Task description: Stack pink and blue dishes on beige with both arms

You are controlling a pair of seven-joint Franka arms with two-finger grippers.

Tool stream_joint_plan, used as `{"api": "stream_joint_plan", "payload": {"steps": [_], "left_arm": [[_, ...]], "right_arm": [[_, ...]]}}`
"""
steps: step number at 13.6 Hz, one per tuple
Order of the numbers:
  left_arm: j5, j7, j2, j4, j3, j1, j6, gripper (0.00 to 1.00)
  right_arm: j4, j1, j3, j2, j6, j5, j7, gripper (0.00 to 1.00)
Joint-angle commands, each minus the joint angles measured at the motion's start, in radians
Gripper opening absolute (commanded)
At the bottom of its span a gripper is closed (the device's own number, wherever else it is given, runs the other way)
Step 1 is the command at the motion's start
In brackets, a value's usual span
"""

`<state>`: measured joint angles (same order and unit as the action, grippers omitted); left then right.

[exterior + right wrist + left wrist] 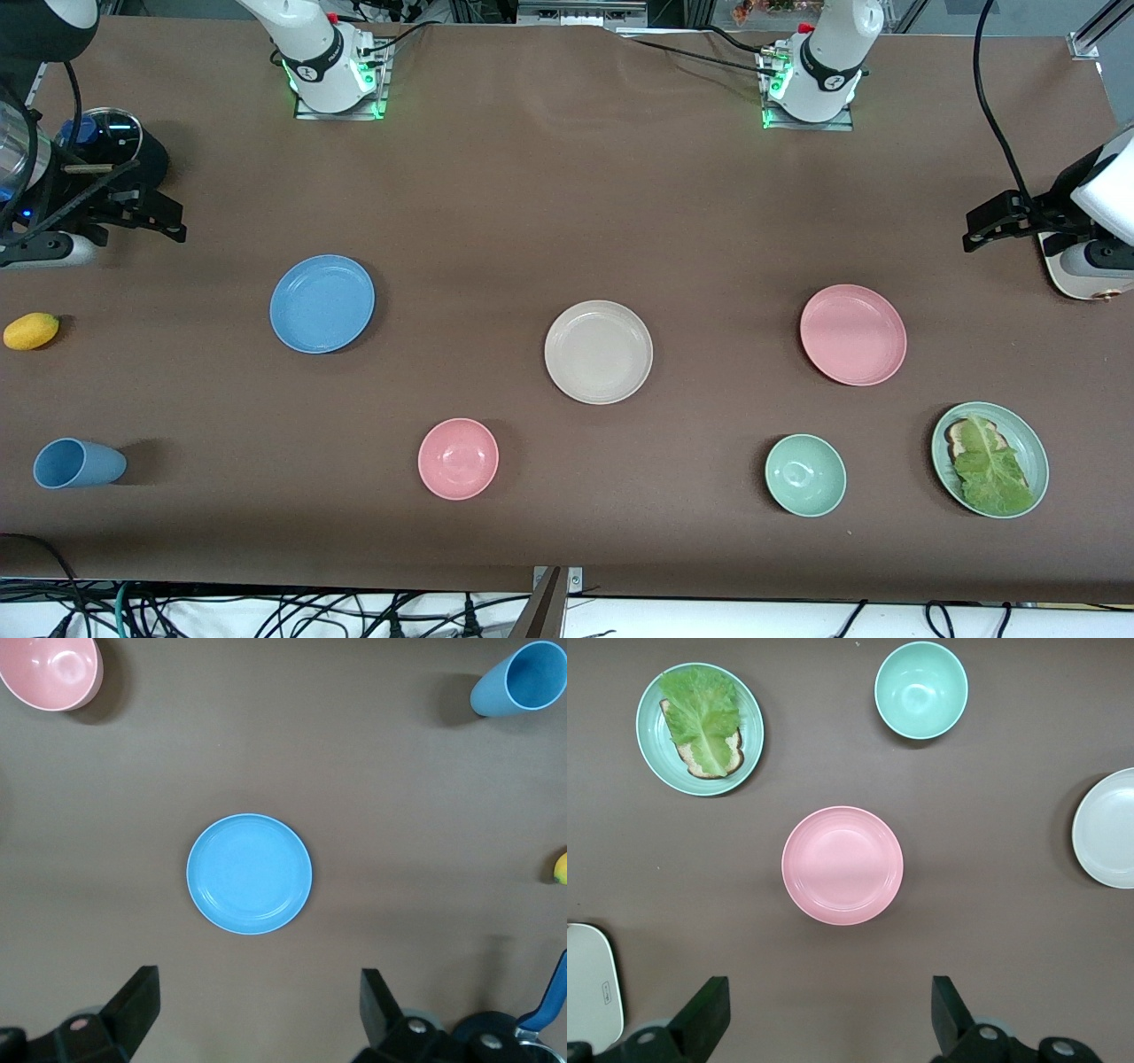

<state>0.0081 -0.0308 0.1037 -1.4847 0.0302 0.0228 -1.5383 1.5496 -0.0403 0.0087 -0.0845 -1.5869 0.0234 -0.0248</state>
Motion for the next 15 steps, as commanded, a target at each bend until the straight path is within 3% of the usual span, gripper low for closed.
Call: {"api": "stream_joint_plan", "payload": {"steps": [1,15], "left_arm": [[-0.010,-0.024,0.013,0.027,0.000,0.002,0.006,1.00],[-0.010,-0.023,0.007,0.027,-0.004,0.016,-0.008,1.00]], "right_arm": [[-0.016,0.003,0.002,-0.001,0.002,0.004,0.002,1.00],[-0.016,0.003,0.001,-0.004,-0.007,0.004,0.005,1.00]]}}
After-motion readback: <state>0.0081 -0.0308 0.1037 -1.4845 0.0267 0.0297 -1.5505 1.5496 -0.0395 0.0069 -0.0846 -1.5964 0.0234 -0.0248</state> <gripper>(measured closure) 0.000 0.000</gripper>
